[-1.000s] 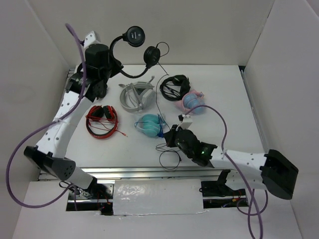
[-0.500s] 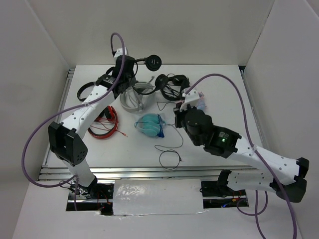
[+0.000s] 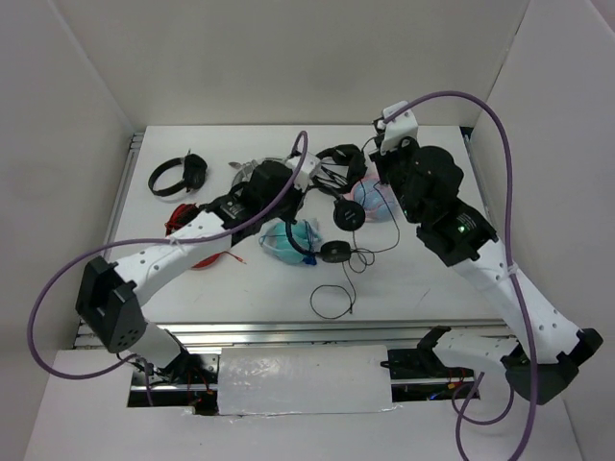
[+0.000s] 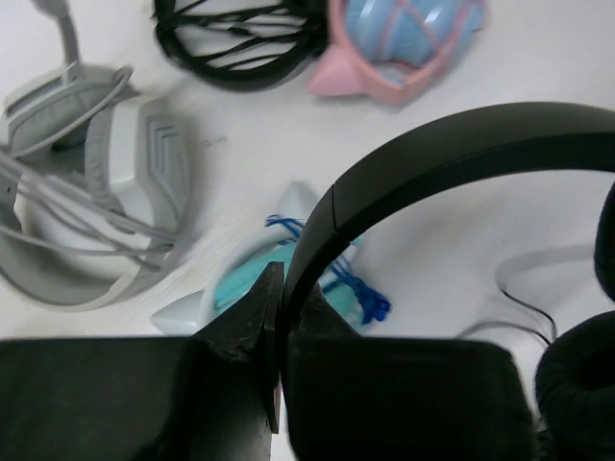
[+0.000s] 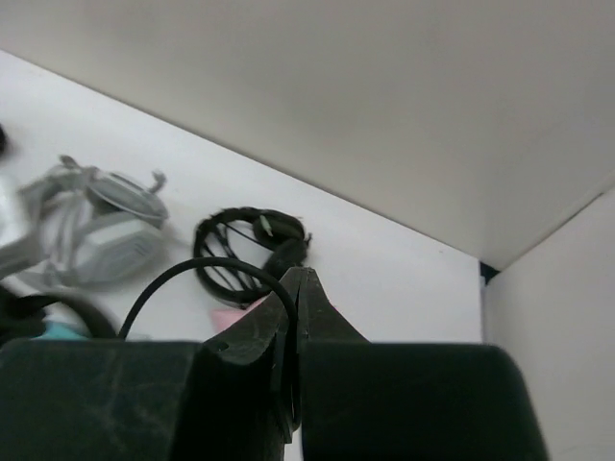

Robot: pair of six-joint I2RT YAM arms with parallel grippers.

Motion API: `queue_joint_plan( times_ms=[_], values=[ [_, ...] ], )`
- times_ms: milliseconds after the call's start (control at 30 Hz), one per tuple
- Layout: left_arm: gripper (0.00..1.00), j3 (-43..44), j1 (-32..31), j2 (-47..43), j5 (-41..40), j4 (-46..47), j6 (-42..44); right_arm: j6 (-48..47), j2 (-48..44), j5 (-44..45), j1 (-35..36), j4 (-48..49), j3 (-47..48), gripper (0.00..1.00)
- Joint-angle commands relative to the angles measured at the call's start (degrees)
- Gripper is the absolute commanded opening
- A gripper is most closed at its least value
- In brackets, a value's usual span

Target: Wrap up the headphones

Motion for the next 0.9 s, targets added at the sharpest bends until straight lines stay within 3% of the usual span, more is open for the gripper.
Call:
queue_joint_plan(
  times_ms=[0, 167, 267, 400, 533, 600, 867],
  values=[
    [0.00, -2.6, -2.9, -7.5, 5.7, 6.8, 10.2, -6.3, 2.3, -6.8, -4.9, 3.3, 3.4, 0.00],
    [0.00, -7.7, -8.4, -12.6, 11.1, 7.2, 13.7, -3.3, 8.5, -21.4, -16.4, 2.3, 10.3, 0.00],
    [0.00, -7.1, -10.9, -12.8, 14.1, 6.2, 14.5, -2.3, 12.9, -23.1, -17.7, 2.0, 13.2, 0.00],
    [0.00, -5.8, -13.3, -11.3, 10.9, 6.0, 13.3, 0.0, 14.1, -23.6, -17.0, 2.1, 14.1, 0.00],
    [0.00, -5.4, -13.0, -9.3, 8.5, 5.7, 12.1, 0.5, 4.9, -21.4, -16.5, 11.6, 3.4, 0.00],
    [0.00, -4.9, -13.1, -8.5, 9.1, 4.8, 12.5, 1.4, 1.5, -20.7, -17.3, 12.7, 3.1, 0.00],
    [0.00, -4.7, -15.0, -7.1, 8.5, 2.8, 12.6, 0.2, 12.9, -17.9, -19.2, 1.3, 20.1, 0.00]
  ],
)
